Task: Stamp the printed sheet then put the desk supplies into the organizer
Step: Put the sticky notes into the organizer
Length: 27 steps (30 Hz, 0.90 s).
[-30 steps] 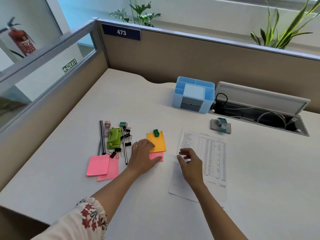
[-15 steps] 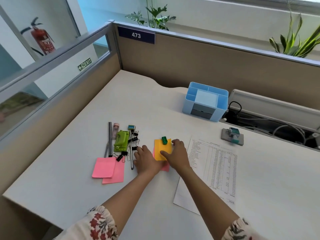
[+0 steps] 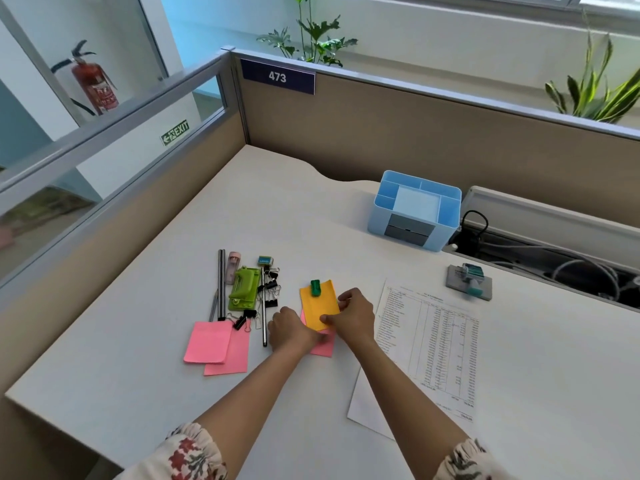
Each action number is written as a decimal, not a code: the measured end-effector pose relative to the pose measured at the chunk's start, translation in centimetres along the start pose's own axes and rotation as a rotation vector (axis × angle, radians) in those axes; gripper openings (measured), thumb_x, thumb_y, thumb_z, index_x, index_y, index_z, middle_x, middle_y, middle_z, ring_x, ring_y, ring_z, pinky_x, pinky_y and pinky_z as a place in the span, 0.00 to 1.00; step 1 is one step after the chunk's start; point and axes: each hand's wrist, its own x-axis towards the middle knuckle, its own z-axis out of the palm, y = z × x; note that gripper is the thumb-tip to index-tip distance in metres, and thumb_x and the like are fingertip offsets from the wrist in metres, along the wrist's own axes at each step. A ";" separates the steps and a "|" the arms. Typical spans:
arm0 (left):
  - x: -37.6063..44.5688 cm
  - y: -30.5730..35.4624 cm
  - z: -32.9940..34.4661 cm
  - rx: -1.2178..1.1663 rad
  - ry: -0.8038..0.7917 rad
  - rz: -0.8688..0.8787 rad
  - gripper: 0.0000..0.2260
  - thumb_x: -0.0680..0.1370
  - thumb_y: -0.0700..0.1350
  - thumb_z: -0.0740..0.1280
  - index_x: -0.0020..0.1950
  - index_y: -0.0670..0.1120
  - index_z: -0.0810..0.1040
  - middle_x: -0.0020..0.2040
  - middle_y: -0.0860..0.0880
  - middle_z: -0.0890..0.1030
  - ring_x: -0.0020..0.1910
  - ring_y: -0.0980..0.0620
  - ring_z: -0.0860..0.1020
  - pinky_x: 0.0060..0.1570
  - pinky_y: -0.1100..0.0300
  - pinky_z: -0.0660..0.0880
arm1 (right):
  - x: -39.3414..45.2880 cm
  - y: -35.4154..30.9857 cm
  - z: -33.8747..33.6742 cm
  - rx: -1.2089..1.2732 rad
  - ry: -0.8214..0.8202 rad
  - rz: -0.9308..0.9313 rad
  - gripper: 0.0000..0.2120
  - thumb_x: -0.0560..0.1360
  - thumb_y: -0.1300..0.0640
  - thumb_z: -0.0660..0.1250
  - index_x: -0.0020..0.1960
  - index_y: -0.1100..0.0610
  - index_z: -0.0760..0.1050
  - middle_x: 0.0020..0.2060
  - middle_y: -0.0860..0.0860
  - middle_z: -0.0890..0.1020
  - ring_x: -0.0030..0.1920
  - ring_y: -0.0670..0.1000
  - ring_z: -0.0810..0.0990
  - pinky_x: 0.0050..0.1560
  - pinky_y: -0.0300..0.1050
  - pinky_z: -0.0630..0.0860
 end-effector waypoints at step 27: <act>-0.7 -0.6 -3.4 -0.569 0.288 0.068 0.07 0.75 0.37 0.65 0.52 0.45 0.76 0.47 0.47 0.80 0.42 0.47 0.78 0.33 0.61 0.68 | 2.9 -0.8 -4.4 0.833 0.024 0.189 0.19 0.74 0.64 0.72 0.61 0.59 0.70 0.54 0.59 0.80 0.49 0.55 0.81 0.38 0.40 0.78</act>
